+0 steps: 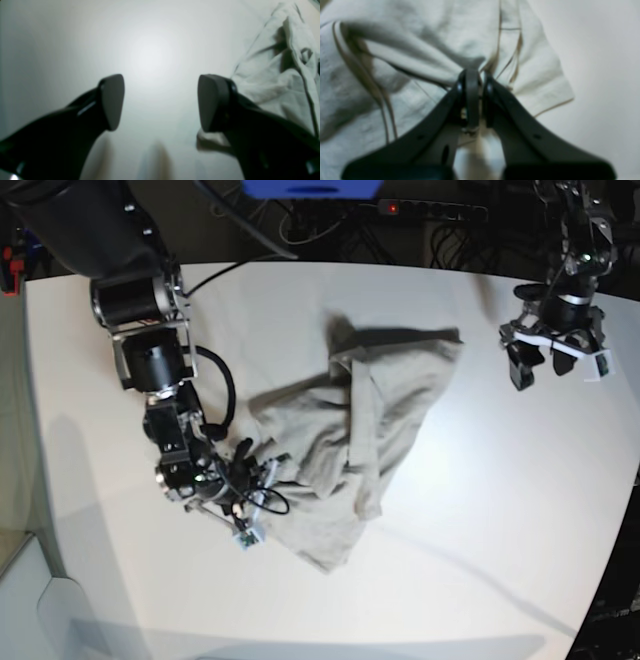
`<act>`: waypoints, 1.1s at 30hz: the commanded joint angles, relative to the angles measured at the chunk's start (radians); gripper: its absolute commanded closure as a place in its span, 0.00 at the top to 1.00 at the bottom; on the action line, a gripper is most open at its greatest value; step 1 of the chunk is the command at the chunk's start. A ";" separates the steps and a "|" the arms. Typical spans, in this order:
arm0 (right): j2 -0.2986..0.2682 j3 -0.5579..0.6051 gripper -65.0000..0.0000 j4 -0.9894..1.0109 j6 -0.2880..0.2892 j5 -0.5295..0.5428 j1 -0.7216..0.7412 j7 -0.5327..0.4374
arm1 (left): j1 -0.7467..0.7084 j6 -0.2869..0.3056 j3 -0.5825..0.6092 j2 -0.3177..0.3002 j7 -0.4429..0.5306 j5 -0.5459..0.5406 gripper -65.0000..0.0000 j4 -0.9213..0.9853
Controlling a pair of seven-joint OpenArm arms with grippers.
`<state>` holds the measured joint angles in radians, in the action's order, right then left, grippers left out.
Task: Layout the t-shirt on the table in an organized manner, then fold the t-shirt properly
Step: 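Grasp the shirt edge with the right gripper, raise the left arm, then pull the held shirt edge outward with the right gripper to spread it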
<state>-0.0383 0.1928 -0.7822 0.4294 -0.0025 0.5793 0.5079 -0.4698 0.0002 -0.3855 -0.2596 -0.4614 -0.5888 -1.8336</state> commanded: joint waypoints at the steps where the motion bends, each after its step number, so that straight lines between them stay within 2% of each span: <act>1: -0.004 -0.003 0.04 -0.053 0.021 0.011 0.041 -0.018 | 0.003 0.005 -0.005 -0.010 0.023 -0.003 0.68 -0.021; 8: -0.008 -0.006 0.04 -0.379 0.021 0.014 0.021 0.150 | 0.003 0.005 -0.005 -0.010 0.023 -0.003 0.68 -0.024; 16: -0.076 -0.008 0.04 -0.776 0.023 0.014 -0.083 0.300 | 0.024 0.005 0.003 -0.008 0.023 -0.003 0.68 -0.022; 19: -0.102 -0.013 0.04 -0.886 0.023 0.014 -0.120 0.332 | 0.036 0.005 0.003 0.010 0.022 -0.003 0.68 -0.019; 25: -0.148 -0.146 0.04 -1.035 0.023 0.014 -0.152 0.384 | 0.070 0.005 0.012 0.038 0.017 -0.003 0.68 -0.025; 29: -0.185 -0.258 0.04 -1.071 0.023 0.014 -0.180 0.389 | 0.079 0.005 0.035 0.046 0.017 -0.003 0.68 -0.041; 33: -0.199 -0.376 0.04 -1.133 0.024 0.016 -0.238 0.386 | 0.081 0.005 0.062 0.050 0.017 -0.003 0.68 -0.047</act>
<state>-0.2256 -0.1802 -1.8927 0.4427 0.0078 0.3122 0.9264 -0.3939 0.0002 -0.3222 -0.2020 -0.4648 -0.5850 -1.8587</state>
